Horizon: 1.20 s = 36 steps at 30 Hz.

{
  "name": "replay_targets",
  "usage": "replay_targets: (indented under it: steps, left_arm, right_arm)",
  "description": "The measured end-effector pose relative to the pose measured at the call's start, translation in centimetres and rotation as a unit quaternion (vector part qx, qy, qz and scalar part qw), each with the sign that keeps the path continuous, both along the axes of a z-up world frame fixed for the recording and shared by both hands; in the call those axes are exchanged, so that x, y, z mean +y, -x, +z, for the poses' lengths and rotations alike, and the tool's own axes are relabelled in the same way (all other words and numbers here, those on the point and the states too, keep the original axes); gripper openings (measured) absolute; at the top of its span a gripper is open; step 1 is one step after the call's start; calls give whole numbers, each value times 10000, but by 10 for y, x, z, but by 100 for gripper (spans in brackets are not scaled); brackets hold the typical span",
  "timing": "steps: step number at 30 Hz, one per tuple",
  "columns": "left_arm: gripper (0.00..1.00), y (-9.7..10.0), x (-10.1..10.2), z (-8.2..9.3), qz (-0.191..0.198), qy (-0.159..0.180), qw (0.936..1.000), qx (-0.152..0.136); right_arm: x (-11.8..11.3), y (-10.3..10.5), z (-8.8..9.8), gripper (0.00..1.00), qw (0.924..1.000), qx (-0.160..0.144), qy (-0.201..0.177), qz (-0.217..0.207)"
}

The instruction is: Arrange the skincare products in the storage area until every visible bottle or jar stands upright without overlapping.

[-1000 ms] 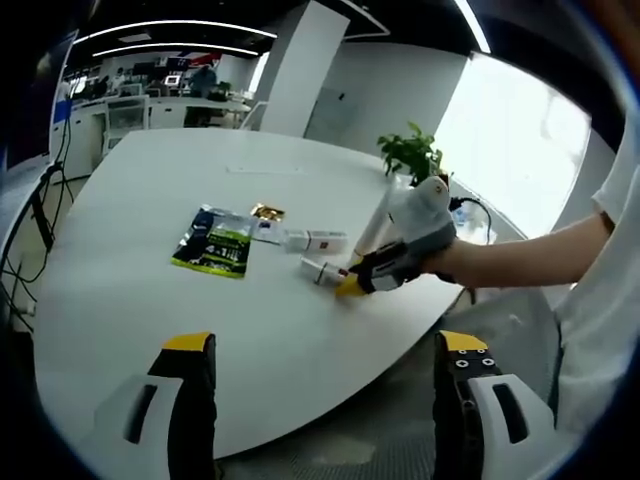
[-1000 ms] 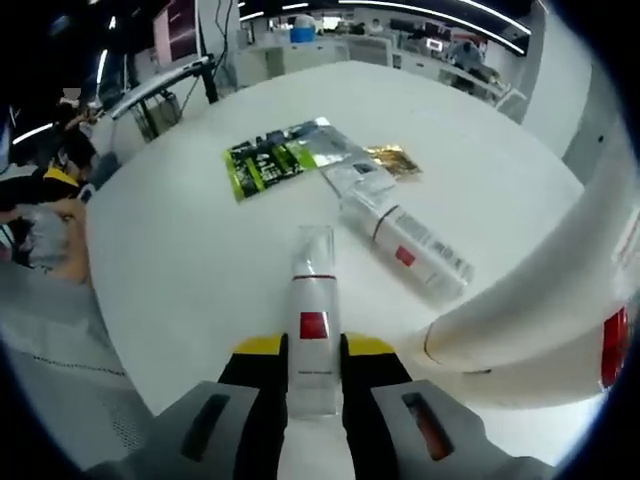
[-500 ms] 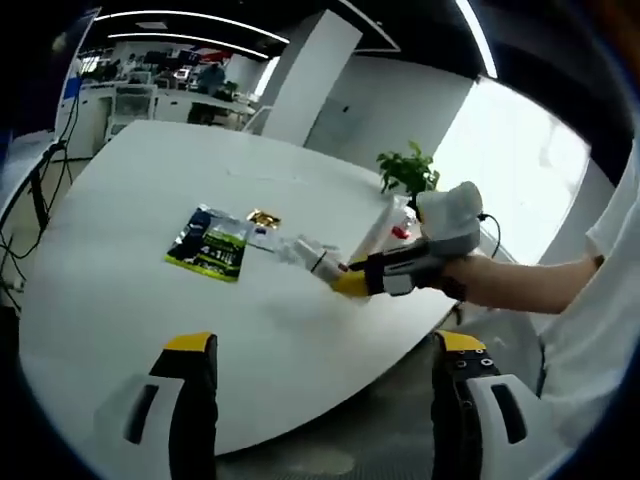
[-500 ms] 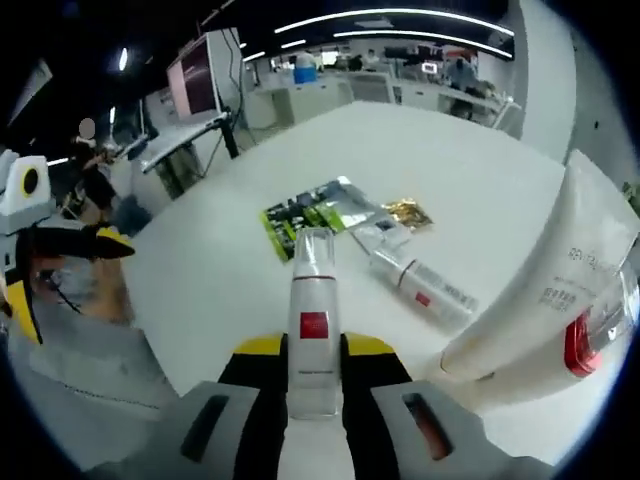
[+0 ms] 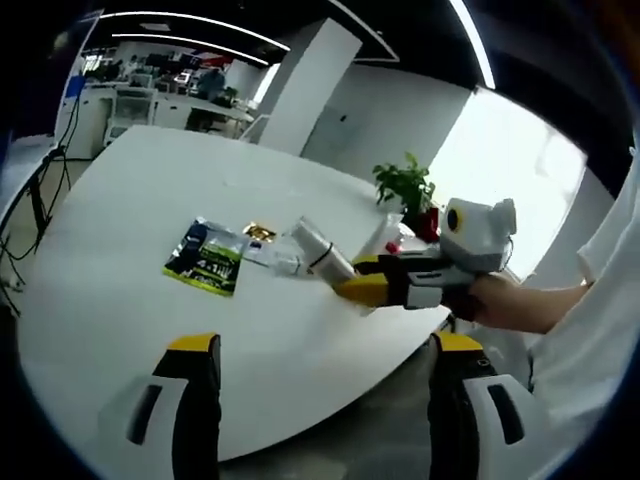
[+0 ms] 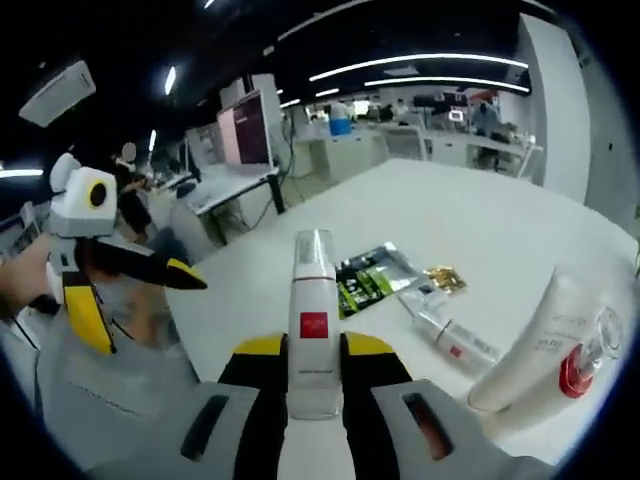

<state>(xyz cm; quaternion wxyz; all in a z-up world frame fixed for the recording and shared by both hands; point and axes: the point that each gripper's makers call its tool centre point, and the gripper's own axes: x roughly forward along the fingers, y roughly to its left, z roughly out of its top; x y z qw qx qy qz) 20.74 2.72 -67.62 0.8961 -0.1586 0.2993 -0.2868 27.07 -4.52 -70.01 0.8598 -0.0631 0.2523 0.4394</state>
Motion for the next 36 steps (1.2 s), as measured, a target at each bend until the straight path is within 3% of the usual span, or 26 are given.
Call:
replay_targets:
  steps: [11, 17, 24, 36]
  left_arm:
    - [72, -7, -14, 22, -18, 508, 9985, -189]
    - [59, -9, -22, 27, -40, 617, 9979, -185]
    - [53, -12, -27, 41, 51, 940, 9953, -245]
    - [34, -10, -36, 54, 25, 1190, 9924, -301]
  right_arm:
    - [12, 26, 27, 19, 9989, -202, -351, 217]
    - [15, 38, 43, 19, 9973, -389, -516, 339]
    - [23, 53, 58, 19, 9951, -607, -600, 509]
    - [29, 67, 71, 19, 9919, -875, -643, 653]
